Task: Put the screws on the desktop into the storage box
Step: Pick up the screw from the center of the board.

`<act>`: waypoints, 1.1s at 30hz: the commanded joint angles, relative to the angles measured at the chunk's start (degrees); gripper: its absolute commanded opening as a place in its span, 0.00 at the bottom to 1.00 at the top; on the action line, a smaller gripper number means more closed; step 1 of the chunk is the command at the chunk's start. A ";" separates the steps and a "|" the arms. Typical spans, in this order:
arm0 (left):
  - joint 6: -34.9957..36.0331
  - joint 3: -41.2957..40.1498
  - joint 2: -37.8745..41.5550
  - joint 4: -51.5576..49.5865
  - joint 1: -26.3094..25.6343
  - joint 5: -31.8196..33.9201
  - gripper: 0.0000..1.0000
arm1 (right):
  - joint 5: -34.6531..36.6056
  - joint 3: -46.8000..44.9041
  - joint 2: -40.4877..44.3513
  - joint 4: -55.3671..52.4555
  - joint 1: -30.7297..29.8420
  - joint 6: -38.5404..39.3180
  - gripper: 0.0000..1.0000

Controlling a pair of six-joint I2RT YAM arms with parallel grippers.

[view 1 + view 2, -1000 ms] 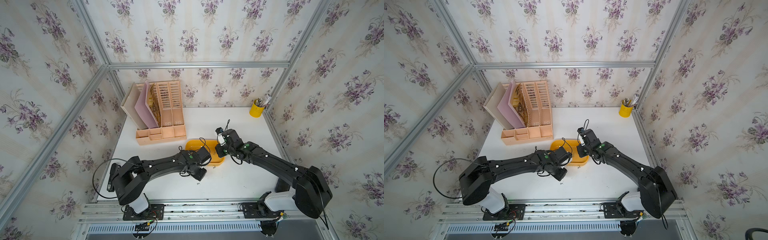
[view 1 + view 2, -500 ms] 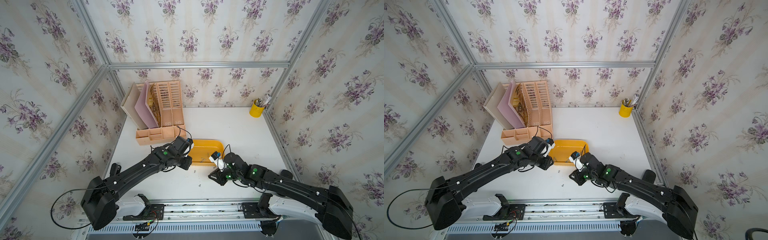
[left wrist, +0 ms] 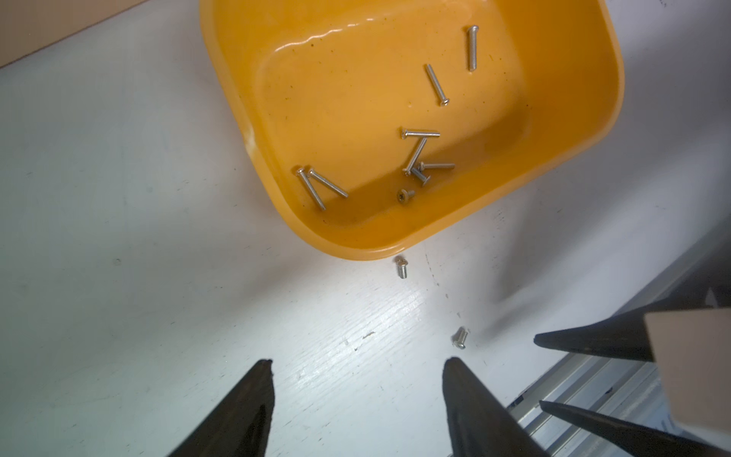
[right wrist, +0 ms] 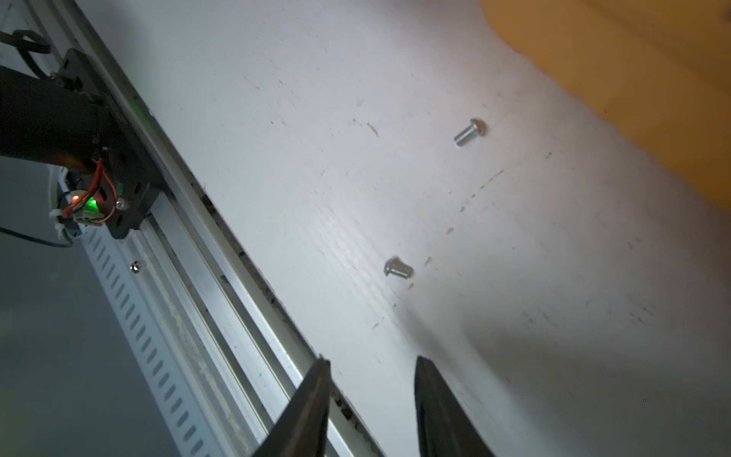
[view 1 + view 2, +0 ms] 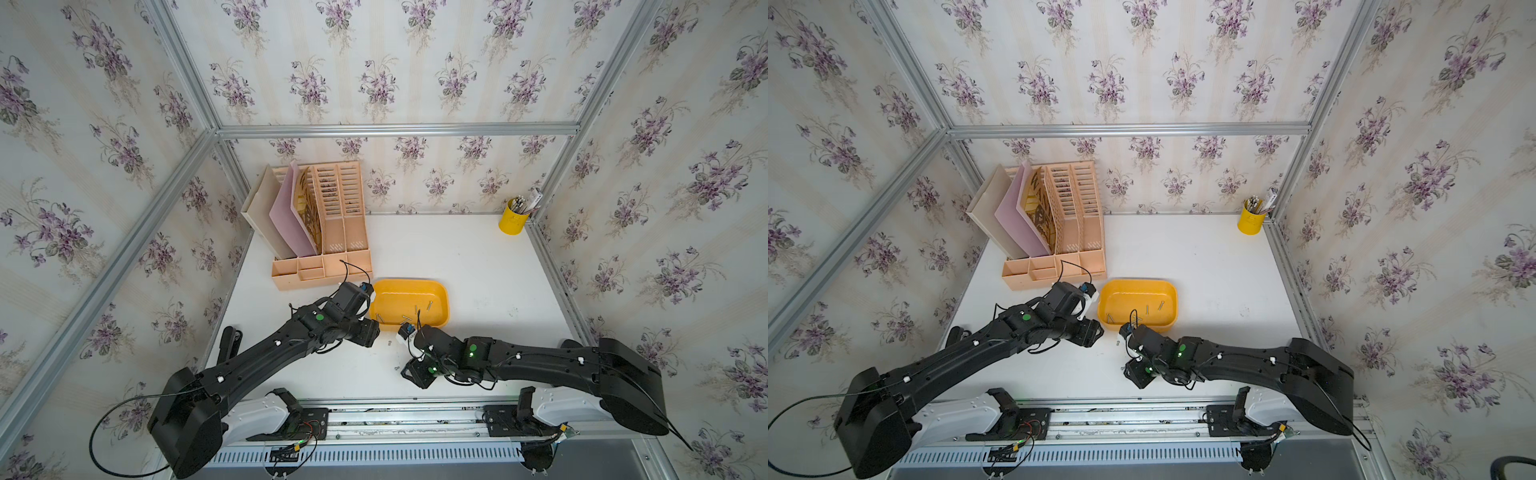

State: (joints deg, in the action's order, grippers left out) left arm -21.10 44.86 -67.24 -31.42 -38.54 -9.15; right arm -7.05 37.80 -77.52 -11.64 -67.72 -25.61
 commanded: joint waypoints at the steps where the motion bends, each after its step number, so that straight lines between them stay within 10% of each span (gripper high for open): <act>1: -0.58 -0.89 0.82 1.90 1.40 0.59 0.72 | 4.22 2.44 -3.17 1.11 -1.40 -1.33 0.41; 33: 0.16 -4.51 3.42 4.08 6.73 -4.56 0.74 | 12.08 9.91 -17.77 -3.44 -0.50 7.11 0.25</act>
State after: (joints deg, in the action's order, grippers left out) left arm -21.45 40.56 -64.03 -28.60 -31.90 -13.02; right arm 4.01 47.55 -95.00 -11.90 -68.27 -19.05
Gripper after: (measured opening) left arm 0.739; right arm 0.250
